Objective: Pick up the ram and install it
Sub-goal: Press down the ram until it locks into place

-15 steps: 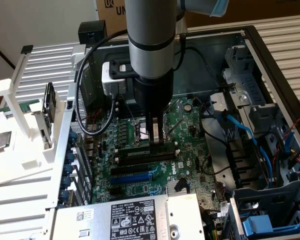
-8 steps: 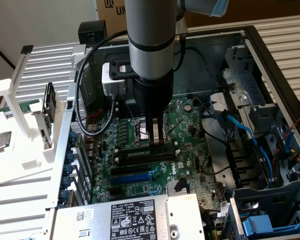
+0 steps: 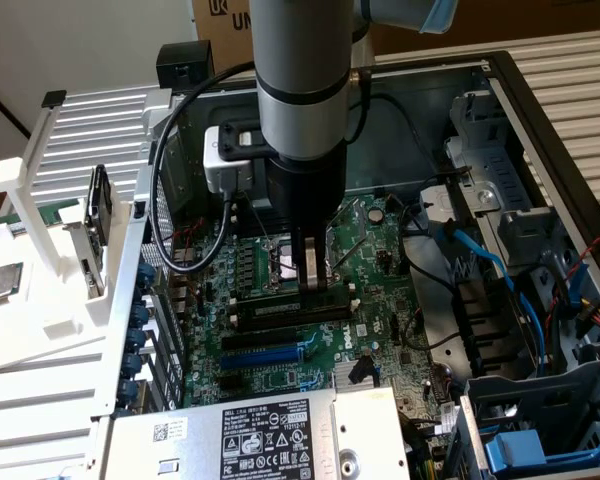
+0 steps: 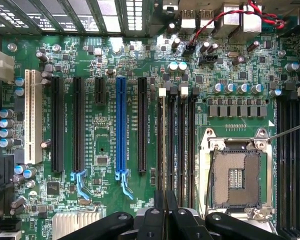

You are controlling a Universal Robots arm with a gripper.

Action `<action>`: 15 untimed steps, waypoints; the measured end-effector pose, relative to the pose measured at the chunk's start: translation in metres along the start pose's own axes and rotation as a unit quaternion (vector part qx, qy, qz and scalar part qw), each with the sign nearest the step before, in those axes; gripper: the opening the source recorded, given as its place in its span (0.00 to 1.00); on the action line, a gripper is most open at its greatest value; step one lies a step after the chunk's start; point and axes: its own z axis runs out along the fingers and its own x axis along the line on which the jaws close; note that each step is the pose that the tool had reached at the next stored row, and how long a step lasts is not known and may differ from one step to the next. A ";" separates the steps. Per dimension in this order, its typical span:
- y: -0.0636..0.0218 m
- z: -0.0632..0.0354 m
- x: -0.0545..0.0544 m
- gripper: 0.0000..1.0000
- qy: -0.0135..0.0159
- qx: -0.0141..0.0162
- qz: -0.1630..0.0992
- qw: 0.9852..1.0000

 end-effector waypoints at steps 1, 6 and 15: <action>0.0001 0.0000 0.000 0.12 0.000 0.000 0.000 1.000; 0.0005 0.0000 0.000 0.12 0.000 0.000 0.000 1.000; 0.0013 0.0004 0.000 0.12 0.000 0.000 0.000 1.000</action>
